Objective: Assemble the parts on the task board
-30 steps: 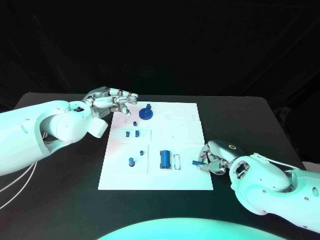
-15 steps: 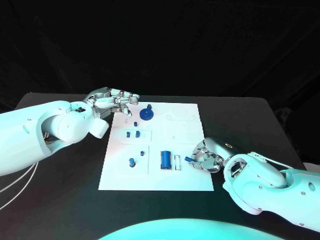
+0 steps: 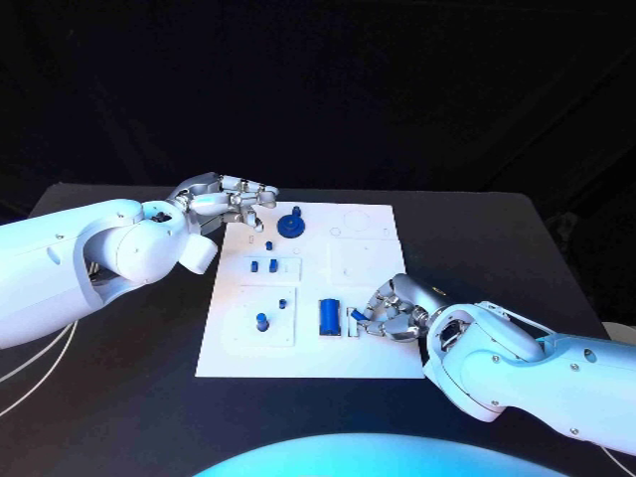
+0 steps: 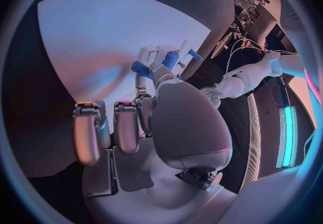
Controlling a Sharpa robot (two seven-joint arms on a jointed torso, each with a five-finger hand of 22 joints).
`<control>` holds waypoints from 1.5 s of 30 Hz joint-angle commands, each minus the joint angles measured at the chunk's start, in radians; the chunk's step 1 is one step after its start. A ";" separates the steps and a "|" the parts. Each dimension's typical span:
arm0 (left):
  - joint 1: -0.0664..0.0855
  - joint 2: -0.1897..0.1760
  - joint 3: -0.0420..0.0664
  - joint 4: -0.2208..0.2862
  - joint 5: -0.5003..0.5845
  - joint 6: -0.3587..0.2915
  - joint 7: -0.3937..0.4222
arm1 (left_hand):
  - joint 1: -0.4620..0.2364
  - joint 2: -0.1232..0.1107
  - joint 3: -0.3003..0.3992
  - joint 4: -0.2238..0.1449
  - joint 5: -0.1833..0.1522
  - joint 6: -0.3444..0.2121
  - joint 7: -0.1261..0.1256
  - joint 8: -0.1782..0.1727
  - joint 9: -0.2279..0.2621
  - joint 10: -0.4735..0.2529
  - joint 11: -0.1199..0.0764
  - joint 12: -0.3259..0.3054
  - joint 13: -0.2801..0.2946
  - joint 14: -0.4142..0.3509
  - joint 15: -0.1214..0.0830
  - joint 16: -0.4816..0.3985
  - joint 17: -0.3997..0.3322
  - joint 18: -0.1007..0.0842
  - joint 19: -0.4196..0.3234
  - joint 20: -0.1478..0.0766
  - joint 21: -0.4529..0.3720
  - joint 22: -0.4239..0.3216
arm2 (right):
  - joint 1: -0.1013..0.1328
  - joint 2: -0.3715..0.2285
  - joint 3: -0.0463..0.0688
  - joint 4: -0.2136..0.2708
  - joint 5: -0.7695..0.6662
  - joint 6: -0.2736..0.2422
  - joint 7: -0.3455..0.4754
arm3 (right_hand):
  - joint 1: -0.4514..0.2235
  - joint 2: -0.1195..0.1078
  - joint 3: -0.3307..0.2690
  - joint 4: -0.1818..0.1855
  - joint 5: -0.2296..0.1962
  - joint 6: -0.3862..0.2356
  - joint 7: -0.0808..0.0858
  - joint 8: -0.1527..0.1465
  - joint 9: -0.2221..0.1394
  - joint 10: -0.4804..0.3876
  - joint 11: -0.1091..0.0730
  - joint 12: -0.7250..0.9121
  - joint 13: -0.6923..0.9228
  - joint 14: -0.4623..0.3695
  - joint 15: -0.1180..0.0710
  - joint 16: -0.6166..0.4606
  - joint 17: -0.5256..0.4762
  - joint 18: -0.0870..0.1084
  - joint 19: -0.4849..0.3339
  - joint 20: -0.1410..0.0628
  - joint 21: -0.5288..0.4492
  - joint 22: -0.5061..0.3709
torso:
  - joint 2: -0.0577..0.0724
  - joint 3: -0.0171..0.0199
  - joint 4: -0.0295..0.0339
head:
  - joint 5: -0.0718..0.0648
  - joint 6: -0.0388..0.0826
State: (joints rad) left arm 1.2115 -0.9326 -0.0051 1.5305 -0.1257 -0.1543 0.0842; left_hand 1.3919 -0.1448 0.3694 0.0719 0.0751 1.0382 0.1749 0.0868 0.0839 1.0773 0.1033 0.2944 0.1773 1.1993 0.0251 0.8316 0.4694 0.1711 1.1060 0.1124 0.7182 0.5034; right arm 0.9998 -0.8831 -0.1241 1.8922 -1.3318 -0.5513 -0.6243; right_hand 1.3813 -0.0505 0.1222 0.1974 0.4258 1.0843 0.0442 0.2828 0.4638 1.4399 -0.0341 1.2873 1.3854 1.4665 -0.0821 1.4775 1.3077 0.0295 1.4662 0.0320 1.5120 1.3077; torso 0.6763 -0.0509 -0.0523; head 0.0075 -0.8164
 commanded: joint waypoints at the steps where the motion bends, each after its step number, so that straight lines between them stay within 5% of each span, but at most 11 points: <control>1: 0.001 0.003 0.001 0.003 0.005 0.015 0.004 | -0.001 0.007 -0.005 -0.002 0.001 -0.008 0.002 -0.001 -0.002 -0.009 0.001 0.003 0.002 -0.005 -0.001 0.000 -0.001 0.013 0.005 0.000 -0.003 -0.002 | 0.000 0.013 0.000 -0.013 0.069 0.010 0.018 | -0.019 -0.004 0.010 0.004 0.000 0.006 -0.001 0.007 0.020 0.002 0.006 0.002 -0.008 0.075 -0.006 0.006 0.116 -0.016 0.080 -0.007 -0.002 0.246 | 0.001 0.0004 -0.0007 | 0.003 -0.001; 14: 0.001 0.003 0.001 0.004 0.005 0.020 0.000 | 0.000 0.008 -0.007 -0.002 0.001 -0.010 0.003 -0.001 -0.002 -0.012 0.002 0.004 0.002 -0.005 0.000 0.000 -0.002 0.013 0.006 0.000 -0.005 -0.003 | 0.000 0.036 0.000 -0.037 0.096 0.053 0.018 | -0.104 -0.017 0.026 0.059 -0.009 0.010 0.002 0.011 0.026 0.005 0.008 0.008 -0.002 0.075 -0.003 0.006 0.115 -0.015 0.078 -0.005 -0.007 0.245 | -0.001 -0.0002 -0.0016 | 0.005 -0.005; 18: 0.001 0.002 0.001 0.005 0.005 0.021 -0.002 | 0.000 0.008 -0.007 -0.002 0.001 -0.010 0.003 -0.001 -0.002 -0.012 0.002 0.004 0.002 -0.005 0.000 0.000 -0.002 0.013 0.006 0.000 -0.005 -0.003 | 0.000 0.038 0.000 -0.040 0.097 0.058 0.017 | -0.139 -0.030 0.010 0.076 0.066 0.015 0.001 0.017 0.031 0.009 0.008 0.015 0.003 0.075 -0.004 0.006 0.116 -0.016 0.078 -0.005 -0.005 0.245 | -0.001 -0.0002 -0.0013 | 0.003 -0.005; 27: 0.001 0.002 0.001 0.005 0.005 0.023 -0.005 | 0.000 0.008 -0.007 -0.002 0.001 -0.010 0.003 -0.001 -0.002 -0.012 0.002 0.004 0.002 -0.005 0.000 0.000 -0.002 0.013 0.006 0.000 -0.005 -0.003 | 0.000 0.043 0.000 -0.042 0.096 0.061 0.019 | -0.188 -0.027 -0.025 0.090 0.088 0.020 0.001 0.023 0.037 0.013 0.008 0.024 0.010 0.075 -0.003 0.006 0.117 -0.015 0.078 -0.005 -0.007 0.244 | 0.000 -0.0001 -0.0009 | 0.003 -0.005; 33: 0.001 0.001 0.001 0.005 0.005 0.024 -0.006 | 0.000 0.008 -0.007 -0.002 0.001 -0.010 0.003 -0.001 -0.002 -0.012 0.002 0.004 0.002 -0.005 0.000 0.000 -0.002 0.013 0.006 0.000 -0.005 -0.003 | 0.000 0.044 0.000 -0.045 0.088 0.054 0.021 | -0.219 -0.023 -0.061 0.091 0.041 0.017 0.002 0.025 0.040 0.012 0.010 0.021 0.009 0.074 -0.002 0.005 0.114 -0.015 0.076 -0.004 -0.011 0.243 | 0.000 -0.0002 -0.0012 | 0.001 -0.005; 45: 0.001 0.001 0.001 0.004 0.005 0.025 -0.007 | 0.000 0.008 -0.007 -0.002 0.001 -0.010 0.003 -0.001 -0.002 -0.012 0.002 0.004 0.002 -0.005 0.000 0.000 -0.002 0.013 0.006 0.000 -0.005 -0.003 | 0.000 0.041 0.000 -0.041 0.076 0.041 0.034 | -0.233 -0.021 -0.090 0.091 0.016 0.013 0.004 0.026 0.043 0.009 0.011 0.018 0.008 0.074 -0.001 0.004 0.115 -0.014 0.074 -0.003 -0.015 0.242 | -0.001 0.0001 -0.0017 | 0.003 -0.005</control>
State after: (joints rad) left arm 1.2116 -0.9333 -0.0051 1.5325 -0.1257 -0.1477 0.0746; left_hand 1.3919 -0.1448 0.3667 0.0691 0.0751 1.0345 0.1786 0.0868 0.0830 1.0720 0.1086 0.2944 0.1779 1.1993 0.0251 0.8316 0.4687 0.1711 1.1060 0.1124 0.7183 0.5016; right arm 1.0002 -0.8423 -0.1240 1.8466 -1.2397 -0.5111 -0.6100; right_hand 1.1564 -0.0725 0.0358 0.2883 0.4446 1.1008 0.0429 0.3092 0.5057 1.4492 -0.0285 1.3077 1.3078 1.4665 -0.0821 1.4814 1.3073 0.0295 1.4662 0.0320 1.5039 1.3081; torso 0.6757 -0.0508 -0.0534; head 0.0104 -0.8213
